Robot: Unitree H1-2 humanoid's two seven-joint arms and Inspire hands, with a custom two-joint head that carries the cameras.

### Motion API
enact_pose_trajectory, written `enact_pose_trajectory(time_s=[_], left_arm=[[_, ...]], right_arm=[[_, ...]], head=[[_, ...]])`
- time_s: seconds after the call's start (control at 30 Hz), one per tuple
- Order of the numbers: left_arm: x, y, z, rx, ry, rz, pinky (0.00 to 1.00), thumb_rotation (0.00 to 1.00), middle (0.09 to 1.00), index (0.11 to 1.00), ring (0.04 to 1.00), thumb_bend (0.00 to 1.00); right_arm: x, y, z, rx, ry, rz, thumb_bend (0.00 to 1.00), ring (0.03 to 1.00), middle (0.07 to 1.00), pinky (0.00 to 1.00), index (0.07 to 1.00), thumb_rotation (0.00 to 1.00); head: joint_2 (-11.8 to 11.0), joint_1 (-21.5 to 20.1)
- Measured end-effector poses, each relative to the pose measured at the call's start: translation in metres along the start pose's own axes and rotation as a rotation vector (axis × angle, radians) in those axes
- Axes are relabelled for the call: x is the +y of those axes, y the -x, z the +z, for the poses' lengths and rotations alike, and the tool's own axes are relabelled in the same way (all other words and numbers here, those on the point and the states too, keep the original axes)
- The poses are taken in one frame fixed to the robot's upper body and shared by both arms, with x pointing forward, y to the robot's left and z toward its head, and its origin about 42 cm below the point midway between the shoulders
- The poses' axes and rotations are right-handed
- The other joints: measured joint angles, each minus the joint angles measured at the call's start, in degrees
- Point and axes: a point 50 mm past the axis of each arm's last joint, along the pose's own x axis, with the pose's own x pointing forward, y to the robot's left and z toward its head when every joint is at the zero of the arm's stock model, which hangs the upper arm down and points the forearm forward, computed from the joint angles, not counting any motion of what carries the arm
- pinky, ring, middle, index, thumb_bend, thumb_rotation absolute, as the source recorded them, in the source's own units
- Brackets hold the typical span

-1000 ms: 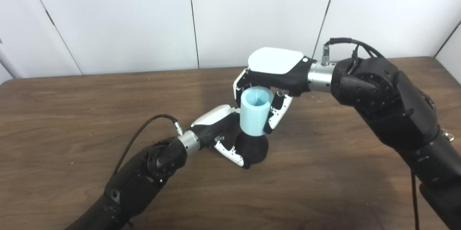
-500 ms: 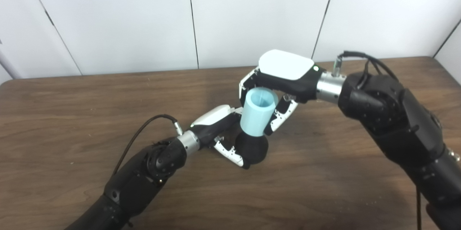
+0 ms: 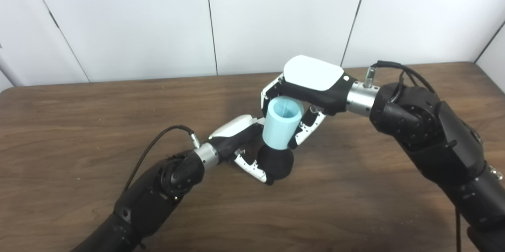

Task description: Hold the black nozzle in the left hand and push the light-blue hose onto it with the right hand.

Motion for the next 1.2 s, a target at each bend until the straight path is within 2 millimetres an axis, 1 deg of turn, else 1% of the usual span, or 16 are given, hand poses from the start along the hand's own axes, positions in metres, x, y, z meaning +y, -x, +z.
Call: enact_pose_trajectory(time_s=[0.13, 0.27, 0.43, 0.8, 0.9, 0.93, 0.97, 1.0, 1.03, 1.07, 1.1, 1.13, 1.2], left_arm=[[0.000, 0.000, 0.000, 0.000, 0.000, 0.000, 1.00, 0.06, 0.948, 0.480, 1.000, 0.52], [0.000, 0.000, 0.000, 0.000, 0.000, 0.000, 1.00, 0.06, 0.947, 0.480, 1.000, 0.52], [0.000, 0.000, 0.000, -0.001, 0.000, 0.000, 1.00, 0.06, 0.947, 0.480, 1.000, 0.52], [0.000, 0.000, 0.001, -0.002, 0.001, -0.002, 1.00, 0.06, 0.946, 0.480, 1.000, 0.52], [0.000, -0.001, 0.001, -0.002, 0.001, -0.002, 1.00, 0.06, 0.946, 0.480, 1.000, 0.52], [0.000, -0.001, 0.001, -0.002, 0.001, -0.002, 1.00, 0.06, 0.946, 0.480, 1.000, 0.52], [0.000, -0.001, 0.001, -0.002, 0.001, -0.002, 1.00, 0.06, 0.946, 0.480, 1.000, 0.52], [0.000, -0.001, 0.001, -0.002, 0.001, -0.002, 1.00, 0.06, 0.946, 0.480, 1.000, 0.52], [0.000, -0.001, 0.001, -0.002, 0.001, -0.002, 1.00, 0.06, 0.946, 0.480, 1.000, 0.52], [0.000, -0.001, 0.001, -0.002, 0.001, -0.002, 1.00, 0.06, 0.946, 0.480, 1.000, 0.52], [0.000, -0.001, 0.001, -0.002, 0.001, -0.002, 1.00, 0.06, 0.946, 0.480, 1.000, 0.52], [0.000, -0.001, 0.001, -0.002, 0.001, -0.001, 1.00, 0.06, 0.946, 0.480, 1.000, 0.52], [0.000, -0.001, 0.001, -0.002, 0.001, -0.002, 1.00, 0.06, 0.946, 0.480, 1.000, 0.52]], right_arm=[[0.002, -0.001, 0.000, -0.009, 0.010, 0.015, 0.50, 0.427, 0.472, 0.41, 0.494, 0.00], [-0.001, -0.004, 0.001, -0.017, 0.028, 0.039, 0.50, 0.429, 0.466, 0.41, 0.496, 0.00], [-0.004, -0.007, 0.002, -0.025, 0.050, 0.066, 0.50, 0.451, 0.460, 0.43, 0.483, 0.00], [-0.006, -0.008, 0.002, -0.022, 0.057, 0.086, 0.50, 0.426, 0.472, 0.41, 0.496, 0.00], [-0.006, -0.007, 0.001, -0.023, 0.047, 0.085, 0.50, 0.461, 0.534, 0.35, 0.523, 0.00], [-0.006, -0.006, 0.001, -0.021, 0.042, 0.085, 0.67, 0.584, 0.681, 0.40, 0.626, 0.02], [-0.006, -0.006, 0.001, -0.016, 0.031, 0.088, 0.76, 0.648, 0.756, 0.42, 0.679, 0.03], [-0.006, -0.005, 0.001, -0.010, 0.016, 0.095, 0.89, 0.776, 0.872, 0.52, 0.772, 0.11], [-0.006, -0.004, 0.001, -0.004, 0.003, 0.104, 0.95, 0.847, 0.922, 0.62, 0.821, 0.17], [-0.006, -0.003, 0.002, 0.003, -0.012, 0.111, 0.96, 0.858, 0.929, 0.63, 0.829, 0.18], [-0.007, -0.002, 0.003, 0.006, -0.018, 0.115, 0.98, 0.890, 0.950, 0.69, 0.860, 0.23], [-0.008, -0.002, 0.003, 0.009, -0.022, 0.117, 0.99, 0.907, 0.961, 0.71, 0.877, 0.26], [-0.008, -0.001, 0.003, 0.012, -0.023, 0.120, 1.00, 0.930, 0.981, 0.75, 0.911, 0.29]], head=[[0.0, 0.0], [0.0, 0.0], [0.2, 0.0], [0.1, 0.0], [0.0, -0.1], [0.0, -0.1], [0.0, -0.1], [0.0, -0.1], [0.0, -0.1], [0.0, -0.1], [0.0, -0.3], [0.0, -0.3], [0.0, -0.3]])
